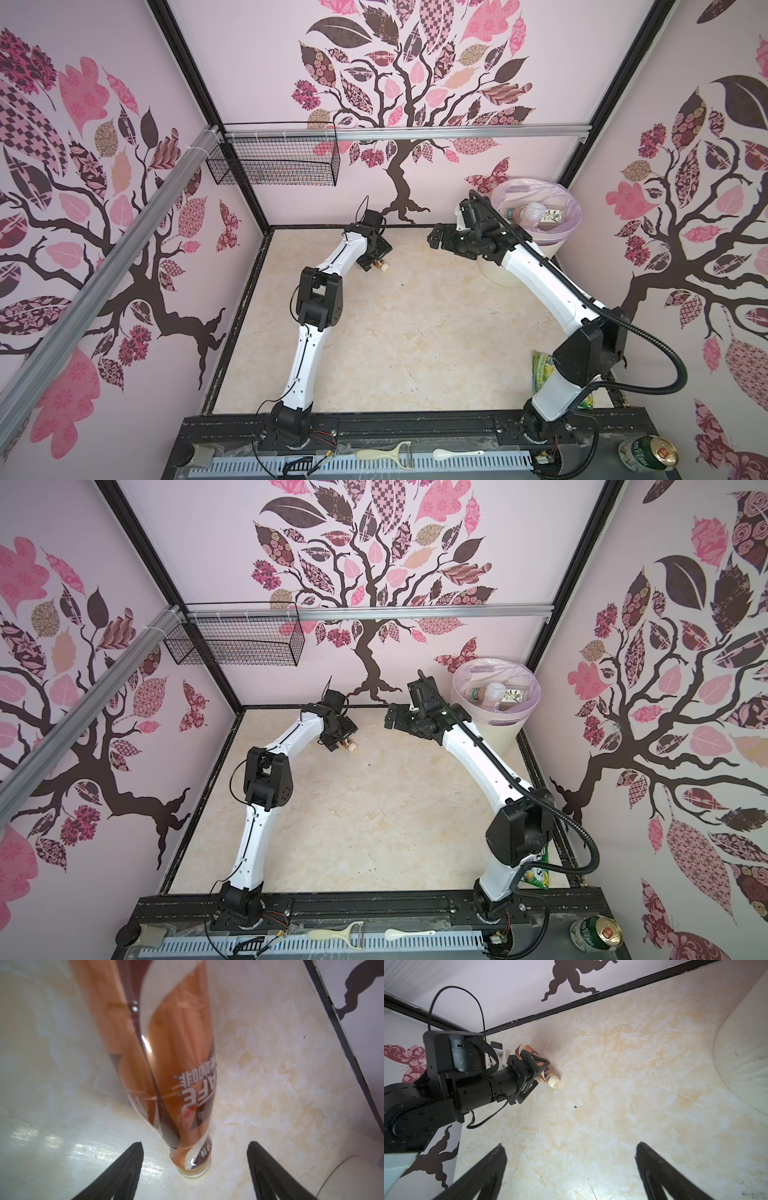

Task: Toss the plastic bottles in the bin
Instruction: 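Lower left gripper onto the brown-labelled bottle's cap while right gripper withdraws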

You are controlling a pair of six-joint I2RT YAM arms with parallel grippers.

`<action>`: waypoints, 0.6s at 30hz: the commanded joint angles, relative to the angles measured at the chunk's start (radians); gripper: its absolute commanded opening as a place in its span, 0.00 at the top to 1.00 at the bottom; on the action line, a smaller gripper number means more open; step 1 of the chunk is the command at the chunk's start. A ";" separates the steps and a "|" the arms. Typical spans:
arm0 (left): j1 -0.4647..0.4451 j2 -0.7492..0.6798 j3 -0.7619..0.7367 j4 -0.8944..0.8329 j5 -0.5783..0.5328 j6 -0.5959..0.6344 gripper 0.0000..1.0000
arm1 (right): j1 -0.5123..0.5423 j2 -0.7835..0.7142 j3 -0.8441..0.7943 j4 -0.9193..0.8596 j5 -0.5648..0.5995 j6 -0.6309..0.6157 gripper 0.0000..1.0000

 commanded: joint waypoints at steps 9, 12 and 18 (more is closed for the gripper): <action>-0.025 0.083 0.005 -0.030 -0.037 0.031 0.28 | -0.015 -0.104 -0.013 -0.048 0.038 -0.046 0.00; -0.024 0.097 0.019 -0.031 -0.027 0.040 0.34 | -0.017 -0.118 -0.021 -0.050 0.049 -0.047 0.00; -0.013 0.115 0.027 -0.038 -0.008 0.059 0.45 | -0.019 -0.133 -0.034 -0.049 0.058 -0.037 0.00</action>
